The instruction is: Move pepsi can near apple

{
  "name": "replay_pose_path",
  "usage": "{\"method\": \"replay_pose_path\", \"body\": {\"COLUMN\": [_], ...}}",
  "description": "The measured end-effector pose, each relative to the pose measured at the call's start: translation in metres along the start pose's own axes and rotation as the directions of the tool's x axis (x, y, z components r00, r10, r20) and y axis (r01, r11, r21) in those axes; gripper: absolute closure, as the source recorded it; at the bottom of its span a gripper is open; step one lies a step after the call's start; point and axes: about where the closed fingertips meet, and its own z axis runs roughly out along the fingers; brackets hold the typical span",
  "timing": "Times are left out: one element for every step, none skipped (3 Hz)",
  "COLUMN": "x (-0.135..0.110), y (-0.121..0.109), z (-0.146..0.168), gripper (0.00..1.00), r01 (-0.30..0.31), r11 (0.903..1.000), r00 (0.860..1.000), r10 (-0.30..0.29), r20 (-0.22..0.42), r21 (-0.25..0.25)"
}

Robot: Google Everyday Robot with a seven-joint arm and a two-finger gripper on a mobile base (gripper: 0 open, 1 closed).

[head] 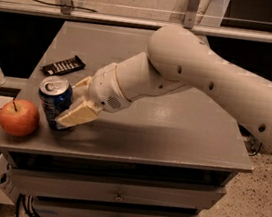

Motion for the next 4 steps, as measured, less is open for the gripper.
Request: {"method": "replay_pose_path", "body": {"x": [0.007, 0.015, 0.019, 0.019], "y": [-0.006, -0.006, -0.003, -0.003], "z": [0.0, 0.004, 0.011, 0.01], "gripper": [1.0, 1.0, 0.85, 0.61], "r01": [0.019, 0.019, -0.001, -0.002], "r11": [0.9998, 0.9996, 0.9991, 0.999], "r00": [0.999, 0.999, 0.999, 0.999], "r10": [-0.019, -0.02, -0.001, 0.0], "r20": [-0.03, -0.044, -0.046, -0.046], "r21": [-0.002, -0.019, -0.043, -0.044]}}
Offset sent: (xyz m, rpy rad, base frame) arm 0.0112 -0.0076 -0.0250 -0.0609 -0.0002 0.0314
